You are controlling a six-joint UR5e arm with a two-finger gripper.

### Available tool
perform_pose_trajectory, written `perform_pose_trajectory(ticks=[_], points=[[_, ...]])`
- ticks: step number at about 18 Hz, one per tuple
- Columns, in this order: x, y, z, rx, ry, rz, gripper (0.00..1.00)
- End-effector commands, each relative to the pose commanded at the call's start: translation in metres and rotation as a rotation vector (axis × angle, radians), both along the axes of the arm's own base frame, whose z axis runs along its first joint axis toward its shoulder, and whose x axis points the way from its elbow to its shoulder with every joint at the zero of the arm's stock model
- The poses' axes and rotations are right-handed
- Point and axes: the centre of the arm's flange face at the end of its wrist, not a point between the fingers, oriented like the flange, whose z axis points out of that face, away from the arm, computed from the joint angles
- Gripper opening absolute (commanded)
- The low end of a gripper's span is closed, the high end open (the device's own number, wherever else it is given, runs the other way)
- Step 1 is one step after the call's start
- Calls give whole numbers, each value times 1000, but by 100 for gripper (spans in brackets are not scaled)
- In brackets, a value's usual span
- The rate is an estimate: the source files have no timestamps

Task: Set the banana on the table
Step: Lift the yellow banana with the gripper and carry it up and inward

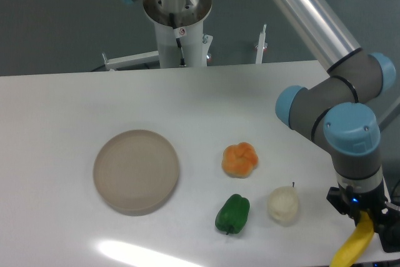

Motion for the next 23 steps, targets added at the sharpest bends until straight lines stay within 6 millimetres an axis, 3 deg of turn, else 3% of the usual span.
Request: perform_pose_trajectory(ticks=[4, 9, 15, 18, 23], points=[[25, -41, 13, -37, -39, -42, 26], [21, -109, 12, -51, -106, -132, 26], [18, -180, -31, -55, -230, -203, 26], [17, -203, -56, -82, -271, -219, 26], [19, -226, -74, -109, -299, -239, 26]])
